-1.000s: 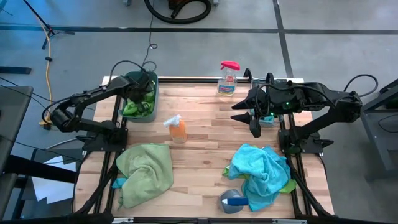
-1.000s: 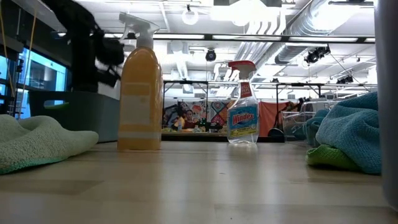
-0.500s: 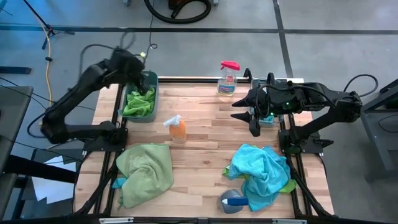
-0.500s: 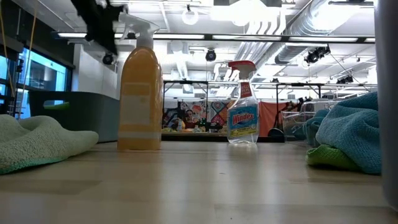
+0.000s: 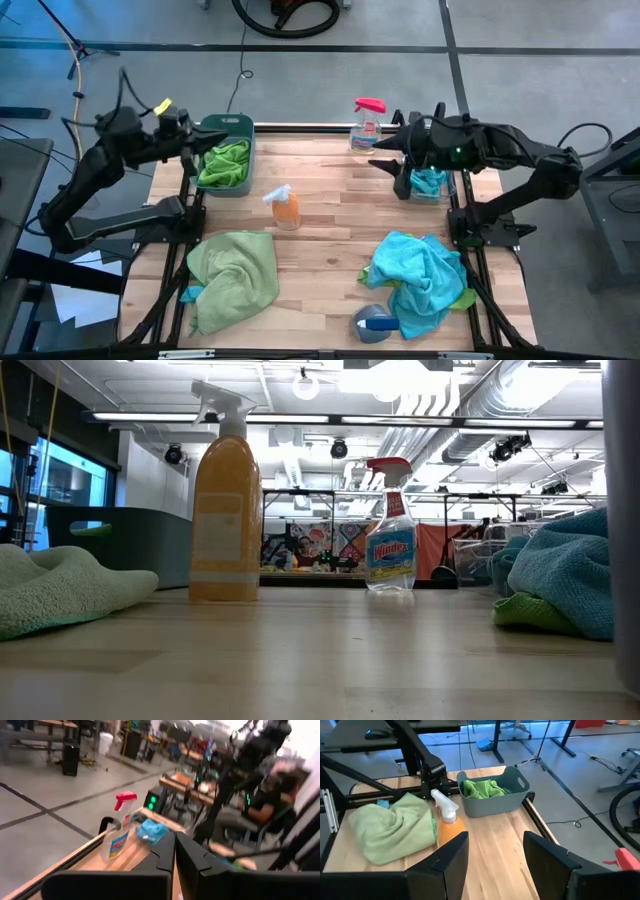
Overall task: Sort microfiber towel by color & place in baskets
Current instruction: Put the blue microfiber towel into the transparent bin
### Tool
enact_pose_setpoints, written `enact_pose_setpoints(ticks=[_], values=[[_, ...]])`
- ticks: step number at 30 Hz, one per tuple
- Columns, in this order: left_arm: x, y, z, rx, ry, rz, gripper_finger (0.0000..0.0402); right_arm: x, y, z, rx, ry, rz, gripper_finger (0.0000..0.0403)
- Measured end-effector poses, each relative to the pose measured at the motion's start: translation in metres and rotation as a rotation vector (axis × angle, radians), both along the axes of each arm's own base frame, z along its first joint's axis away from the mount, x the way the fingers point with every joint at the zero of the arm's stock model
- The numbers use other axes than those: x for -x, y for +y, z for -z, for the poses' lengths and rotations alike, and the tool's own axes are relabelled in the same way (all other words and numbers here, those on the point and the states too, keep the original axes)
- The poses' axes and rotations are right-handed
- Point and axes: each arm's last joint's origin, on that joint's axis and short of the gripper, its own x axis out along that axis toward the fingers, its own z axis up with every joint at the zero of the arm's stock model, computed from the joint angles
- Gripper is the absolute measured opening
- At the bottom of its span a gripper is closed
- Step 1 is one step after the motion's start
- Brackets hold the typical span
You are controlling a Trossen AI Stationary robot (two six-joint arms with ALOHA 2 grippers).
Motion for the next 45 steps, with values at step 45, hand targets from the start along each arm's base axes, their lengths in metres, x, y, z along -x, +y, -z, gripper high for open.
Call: enact_pose_setpoints(ticks=[45], values=[[-0.085,-0.066,0.006,-0.303,-0.095,0.155,0.0132,-0.038,-0.017,0.049,-0.146,-0.351,-0.314,0.0185]])
